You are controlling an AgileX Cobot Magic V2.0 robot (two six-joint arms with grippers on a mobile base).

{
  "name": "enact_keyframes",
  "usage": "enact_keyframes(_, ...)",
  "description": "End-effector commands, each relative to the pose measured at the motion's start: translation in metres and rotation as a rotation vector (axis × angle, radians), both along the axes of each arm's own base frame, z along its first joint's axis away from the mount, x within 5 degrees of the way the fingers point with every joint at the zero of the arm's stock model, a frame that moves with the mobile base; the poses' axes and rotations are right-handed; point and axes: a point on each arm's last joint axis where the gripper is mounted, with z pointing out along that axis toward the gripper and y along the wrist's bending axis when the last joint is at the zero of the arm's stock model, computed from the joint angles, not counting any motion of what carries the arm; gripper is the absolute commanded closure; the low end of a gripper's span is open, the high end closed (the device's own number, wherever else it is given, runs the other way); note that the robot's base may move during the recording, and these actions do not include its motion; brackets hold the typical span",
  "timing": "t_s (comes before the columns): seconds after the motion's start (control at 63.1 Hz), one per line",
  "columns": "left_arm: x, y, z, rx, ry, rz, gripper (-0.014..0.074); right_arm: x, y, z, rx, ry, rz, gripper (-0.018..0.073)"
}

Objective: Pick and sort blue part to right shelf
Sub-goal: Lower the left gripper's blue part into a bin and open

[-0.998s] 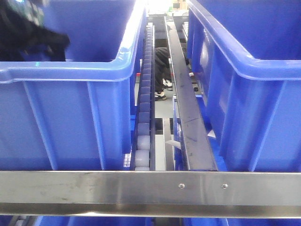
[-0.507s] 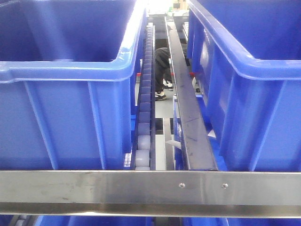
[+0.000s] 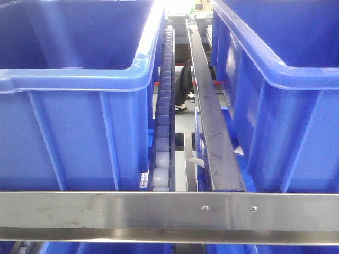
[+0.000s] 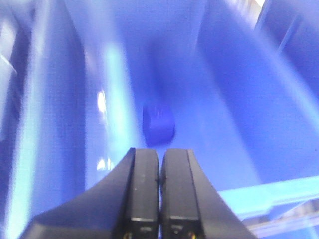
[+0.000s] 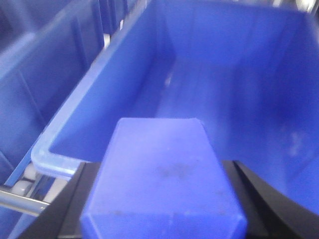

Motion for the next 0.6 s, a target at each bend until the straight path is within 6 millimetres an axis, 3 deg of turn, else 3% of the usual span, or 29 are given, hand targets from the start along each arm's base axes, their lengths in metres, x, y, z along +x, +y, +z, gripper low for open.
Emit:
enact_keyframes(0.0, -0.015, 0.004, 0.014, -0.047, -0.148, -0.003, 0.0472, 0.023, 0.007, 0.029, 0.027, -0.053, 0.000, 0.0293)
enact_keyframes(0.317, -0.048, 0.014, 0.004, -0.022, -0.176, 0.015, 0.0472, 0.130, 0.032, 0.058, -0.053, 0.253, -0.040, 0.0293)
enact_keyframes(0.586, -0.051, 0.015, 0.004, -0.024, -0.176, 0.015, 0.0472, 0.215, 0.009, 0.036, -0.086, 0.413, -0.189, 0.0293)
